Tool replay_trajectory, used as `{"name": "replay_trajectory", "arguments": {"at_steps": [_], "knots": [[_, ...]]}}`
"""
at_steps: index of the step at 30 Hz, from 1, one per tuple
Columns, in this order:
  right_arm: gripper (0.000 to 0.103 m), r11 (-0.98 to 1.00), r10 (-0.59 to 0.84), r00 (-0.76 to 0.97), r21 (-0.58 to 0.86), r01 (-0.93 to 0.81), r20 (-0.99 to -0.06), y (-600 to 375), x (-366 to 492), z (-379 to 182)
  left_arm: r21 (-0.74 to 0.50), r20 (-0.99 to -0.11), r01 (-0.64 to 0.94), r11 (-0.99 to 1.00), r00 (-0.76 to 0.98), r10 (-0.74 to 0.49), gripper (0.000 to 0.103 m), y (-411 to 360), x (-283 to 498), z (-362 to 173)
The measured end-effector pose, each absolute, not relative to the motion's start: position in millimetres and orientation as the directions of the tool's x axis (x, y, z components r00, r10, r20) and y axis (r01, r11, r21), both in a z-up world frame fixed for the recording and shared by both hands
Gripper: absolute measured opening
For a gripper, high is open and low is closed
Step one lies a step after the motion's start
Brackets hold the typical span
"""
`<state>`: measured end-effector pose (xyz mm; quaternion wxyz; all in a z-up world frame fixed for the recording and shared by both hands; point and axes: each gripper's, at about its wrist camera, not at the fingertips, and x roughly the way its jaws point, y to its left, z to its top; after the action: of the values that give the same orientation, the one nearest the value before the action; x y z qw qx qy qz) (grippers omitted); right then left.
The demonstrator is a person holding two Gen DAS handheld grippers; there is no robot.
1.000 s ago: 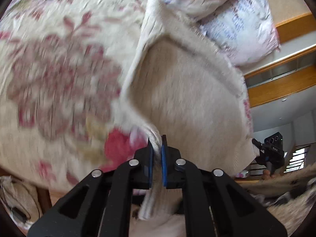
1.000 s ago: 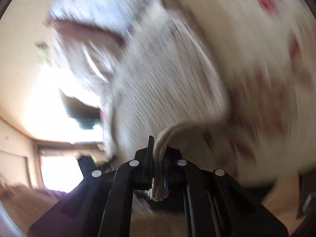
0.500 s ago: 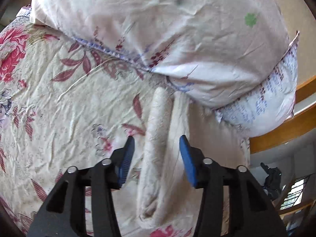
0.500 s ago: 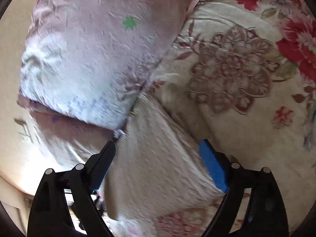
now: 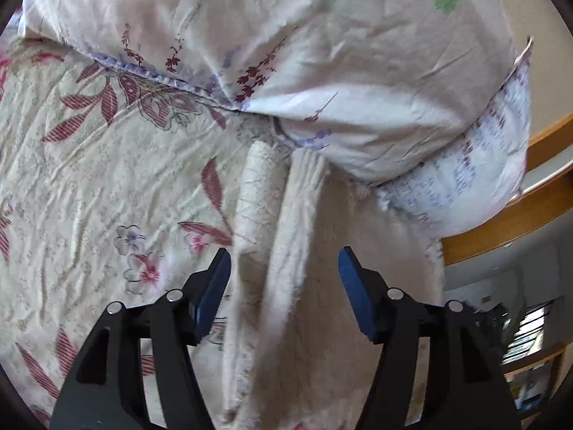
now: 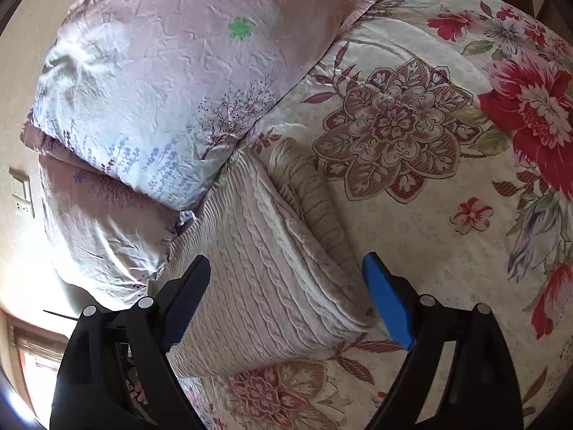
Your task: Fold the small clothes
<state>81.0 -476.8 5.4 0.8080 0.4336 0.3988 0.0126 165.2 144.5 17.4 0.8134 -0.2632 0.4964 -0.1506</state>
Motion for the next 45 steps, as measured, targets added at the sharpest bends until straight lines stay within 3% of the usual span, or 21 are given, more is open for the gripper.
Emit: {"name": "replay_trajectory", "arguments": {"at_steps": [4,6,8,11,14,20,22,23,25,27,29,33,36,37,38,39,43,44,45], "knots": [[0.089,0.602,0.385,0.675,0.725,0.333,-0.63,-476,86,0,-0.518,-0.773,0.019,0.855,0.417,-0.477,0.058,122,178,8],[0.089,0.598,0.39,0.674,0.729,0.332,-0.627,-474,88,-1,-0.565,-0.757,-0.03,0.824,0.417,-0.504,0.033,121,186,2],[0.089,0.599,0.395,0.673,0.731,0.327,-0.625,-470,89,-1,-0.674,-0.695,-0.114,0.73,0.433,-0.574,0.015,126,189,-11],[0.089,0.591,0.394,0.681,0.738,0.327,-0.617,-473,83,-1,-0.778,-0.608,-0.179,0.602,0.456,-0.65,0.013,128,185,-12],[0.089,0.573,0.373,0.702,0.746,0.34,-0.607,-486,73,-1,-0.881,-0.46,-0.124,0.457,0.453,-0.764,0.013,102,185,14],[0.089,0.529,0.33,0.745,0.767,0.362,-0.579,-517,62,0,-0.974,-0.195,0.056,0.218,0.27,-0.943,0.014,-67,213,66],[0.089,0.516,0.336,0.749,0.777,0.361,-0.571,-525,65,-1,-0.998,-0.067,-0.032,0.063,0.153,-0.986,0.02,-140,227,51],[0.089,0.514,0.339,0.747,0.778,0.361,-0.571,-528,66,-1,-0.994,0.008,-0.103,-0.019,0.114,-0.993,0.027,-163,229,42],[0.089,0.496,0.365,0.74,0.79,0.36,-0.566,-535,69,-2,-0.965,0.15,-0.201,-0.166,0.088,-0.985,0.027,-188,228,30],[0.09,0.479,0.401,0.733,0.808,0.344,-0.55,-539,71,-2,-0.987,0.105,-0.112,-0.119,0.119,-0.987,0.029,-177,227,39],[0.091,0.481,0.439,0.713,0.814,0.327,-0.546,-540,75,-4,-0.999,-0.008,-0.047,0.0,0.167,-0.986,0.039,-152,228,44],[0.091,0.486,0.519,0.644,0.814,0.318,-0.562,-530,95,-16,-0.96,-0.275,-0.007,0.281,0.234,-0.933,0.043,-108,232,37],[0.087,0.516,0.554,0.579,0.792,0.326,-0.599,-517,115,-26,-0.91,-0.403,0.002,0.415,0.231,-0.885,0.044,-95,228,23],[0.075,0.533,0.557,0.566,0.784,0.317,-0.608,-510,124,-28,-0.896,-0.43,0.008,0.444,0.23,-0.873,0.046,-95,225,20],[0.031,0.556,0.549,0.569,0.776,0.298,-0.612,-505,129,-26,-0.88,-0.458,0.016,0.474,0.231,-0.858,0.048,-96,220,18],[0.024,0.606,0.518,0.574,0.746,0.277,-0.634,-501,137,-21,-0.868,-0.478,0.024,0.496,0.232,-0.847,0.049,-97,218,16],[0.022,0.712,0.388,0.679,0.67,0.208,-0.623,-496,163,17,-0.798,-0.566,0.094,0.596,0.224,-0.793,0.06,-113,211,11],[0.026,0.72,0.383,0.671,0.66,0.214,-0.635,-495,167,19,-0.778,-0.586,0.118,0.617,0.219,-0.78,0.061,-120,210,12],[0.04,0.719,0.39,0.651,0.657,0.226,-0.651,-494,169,18,-0.76,-0.603,0.135,0.636,0.219,-0.767,0.063,-126,215,12]]}}
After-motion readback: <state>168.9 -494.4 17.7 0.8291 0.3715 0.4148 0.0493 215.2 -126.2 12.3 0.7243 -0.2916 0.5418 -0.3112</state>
